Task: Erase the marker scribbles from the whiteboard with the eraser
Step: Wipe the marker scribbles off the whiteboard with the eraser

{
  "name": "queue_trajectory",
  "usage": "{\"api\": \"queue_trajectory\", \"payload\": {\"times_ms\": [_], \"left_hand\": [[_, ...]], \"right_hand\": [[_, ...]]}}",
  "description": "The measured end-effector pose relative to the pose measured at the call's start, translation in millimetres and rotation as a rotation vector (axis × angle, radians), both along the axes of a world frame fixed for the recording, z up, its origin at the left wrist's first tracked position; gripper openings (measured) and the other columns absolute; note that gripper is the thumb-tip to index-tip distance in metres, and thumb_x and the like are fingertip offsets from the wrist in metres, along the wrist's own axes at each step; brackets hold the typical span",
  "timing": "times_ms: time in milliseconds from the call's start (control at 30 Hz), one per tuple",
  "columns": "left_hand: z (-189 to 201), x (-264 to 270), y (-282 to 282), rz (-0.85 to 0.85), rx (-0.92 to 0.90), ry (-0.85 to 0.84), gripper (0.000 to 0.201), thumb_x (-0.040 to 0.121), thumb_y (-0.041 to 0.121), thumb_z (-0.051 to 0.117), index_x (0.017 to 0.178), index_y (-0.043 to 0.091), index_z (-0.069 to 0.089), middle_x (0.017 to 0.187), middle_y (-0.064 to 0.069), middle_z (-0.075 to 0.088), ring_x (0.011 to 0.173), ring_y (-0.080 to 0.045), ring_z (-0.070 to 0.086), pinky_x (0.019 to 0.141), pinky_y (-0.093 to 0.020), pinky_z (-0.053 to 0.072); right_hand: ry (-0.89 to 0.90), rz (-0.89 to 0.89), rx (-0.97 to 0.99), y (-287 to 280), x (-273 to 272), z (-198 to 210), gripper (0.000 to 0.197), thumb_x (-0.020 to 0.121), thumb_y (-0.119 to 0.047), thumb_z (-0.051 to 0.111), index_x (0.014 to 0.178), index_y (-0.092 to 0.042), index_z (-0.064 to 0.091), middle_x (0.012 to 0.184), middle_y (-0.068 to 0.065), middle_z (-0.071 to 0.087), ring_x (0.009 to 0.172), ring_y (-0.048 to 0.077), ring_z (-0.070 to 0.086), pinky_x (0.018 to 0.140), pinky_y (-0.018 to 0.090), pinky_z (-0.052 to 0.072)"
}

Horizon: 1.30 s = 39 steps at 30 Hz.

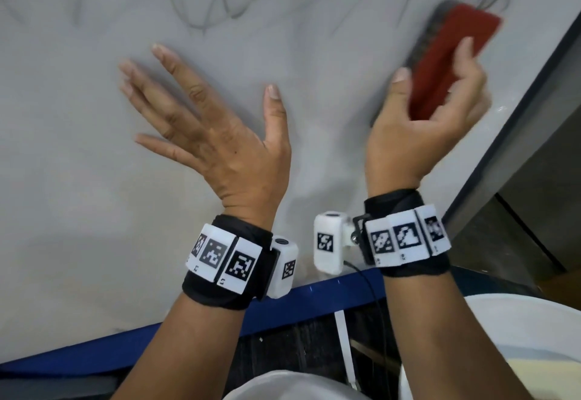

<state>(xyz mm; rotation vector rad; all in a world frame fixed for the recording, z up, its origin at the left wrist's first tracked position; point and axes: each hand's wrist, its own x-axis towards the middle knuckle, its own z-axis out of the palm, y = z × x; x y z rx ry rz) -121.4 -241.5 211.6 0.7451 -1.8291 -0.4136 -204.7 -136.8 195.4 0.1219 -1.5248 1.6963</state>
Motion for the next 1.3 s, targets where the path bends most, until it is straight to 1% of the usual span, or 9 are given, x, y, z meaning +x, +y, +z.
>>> {"api": "queue_trajectory", "payload": {"times_ms": [100, 300, 400, 533, 767, 967, 1067, 1167, 1300], "left_hand": [[0, 1, 0, -0.005, -0.003, -0.006, 0.099, 0.089, 0.059, 0.057, 0.153, -0.005, 0.017, 0.159, -0.031, 0.011, 0.149, -0.046, 0.006, 0.111, -0.075, 0.008], [2, 15, -10, 0.007, -0.070, -0.028, 0.106, 0.076, 0.067, 0.069, 0.151, 0.003, 0.032, 0.154, -0.026, 0.028, 0.145, -0.042, 0.024, 0.112, -0.069, 0.018], [3, 21, -20, 0.034, -0.158, -0.036, 0.102, 0.067, 0.066, 0.076, 0.146, 0.012, 0.040, 0.146, -0.020, 0.041, 0.137, -0.037, 0.035, 0.107, -0.068, 0.027], [7, 35, -34, 0.006, -0.222, -0.036, 0.090, 0.067, 0.064, 0.078, 0.139, 0.019, 0.046, 0.141, -0.016, 0.044, 0.128, -0.030, 0.036, 0.102, -0.067, 0.031], [17, 65, -60, -0.052, -0.253, -0.058, 0.071, 0.077, 0.051, 0.077, 0.136, 0.021, 0.052, 0.140, -0.012, 0.047, 0.126, -0.030, 0.042, 0.103, -0.066, 0.032], [39, 91, -76, -0.300, -0.437, -0.156, 0.069, 0.079, 0.036, 0.074, 0.141, 0.014, 0.052, 0.137, -0.007, 0.053, 0.123, -0.028, 0.046, 0.102, -0.056, 0.040], [41, 97, -82, -0.354, -0.483, -0.229, 0.078, 0.078, 0.023, 0.076, 0.148, 0.010, 0.044, 0.138, -0.007, 0.052, 0.118, -0.027, 0.049, 0.100, -0.046, 0.043], [40, 98, -87, -0.327, -0.430, -0.138, 0.066, 0.090, 0.022, 0.070, 0.150, 0.012, 0.042, 0.139, -0.013, 0.048, 0.110, -0.029, 0.050, 0.093, -0.045, 0.047], [35, 98, -99, -0.221, -0.417, -0.051, 0.063, 0.091, 0.025, 0.070, 0.148, 0.014, 0.044, 0.139, -0.017, 0.047, 0.108, -0.030, 0.047, 0.091, -0.044, 0.047]], "right_hand": [[0.101, 0.043, 0.211, -8, 10, -4, 0.052, 0.080, -0.015, 0.078, 0.130, -0.010, 0.061, 0.123, 0.019, 0.051, 0.112, 0.034, 0.053, 0.094, 0.050, 0.052], [0.023, -0.028, -0.033, 7, -1, 15, 0.053, 0.079, -0.014, 0.076, 0.128, -0.003, 0.062, 0.121, 0.018, 0.054, 0.112, 0.032, 0.054, 0.095, 0.033, 0.051], [0.076, 0.042, 0.102, -19, 21, 15, 0.053, 0.079, -0.016, 0.078, 0.128, -0.007, 0.063, 0.123, 0.018, 0.053, 0.115, 0.031, 0.054, 0.099, 0.047, 0.049], [0.210, 0.094, 0.319, -36, 38, 15, 0.049, 0.079, -0.015, 0.080, 0.126, -0.011, 0.065, 0.122, 0.013, 0.050, 0.108, 0.026, 0.050, 0.097, 0.045, 0.050], [0.094, 0.077, 0.075, -57, 50, 27, 0.053, 0.077, -0.013, 0.081, 0.126, -0.003, 0.064, 0.121, 0.025, 0.053, 0.117, 0.033, 0.054, 0.100, 0.049, 0.047], [0.242, 0.224, 0.178, -101, 94, 34, 0.038, 0.083, -0.007, 0.078, 0.120, -0.005, 0.069, 0.113, 0.014, 0.055, 0.104, -0.013, 0.050, 0.093, 0.017, 0.048], [0.220, 0.284, 0.150, -109, 102, 38, 0.034, 0.085, -0.002, 0.075, 0.118, -0.007, 0.071, 0.112, 0.007, 0.057, 0.095, -0.004, 0.058, 0.086, 0.025, 0.056], [0.223, 0.372, 0.174, -120, 113, 43, 0.033, 0.085, 0.007, 0.069, 0.115, -0.007, 0.073, 0.112, 0.008, 0.064, 0.093, 0.014, 0.067, 0.083, 0.034, 0.059], [0.288, 0.400, 0.267, -126, 122, 48, 0.026, 0.089, 0.007, 0.065, 0.111, -0.004, 0.073, 0.112, 0.009, 0.070, 0.102, 0.014, 0.067, 0.089, 0.033, 0.057]]}}
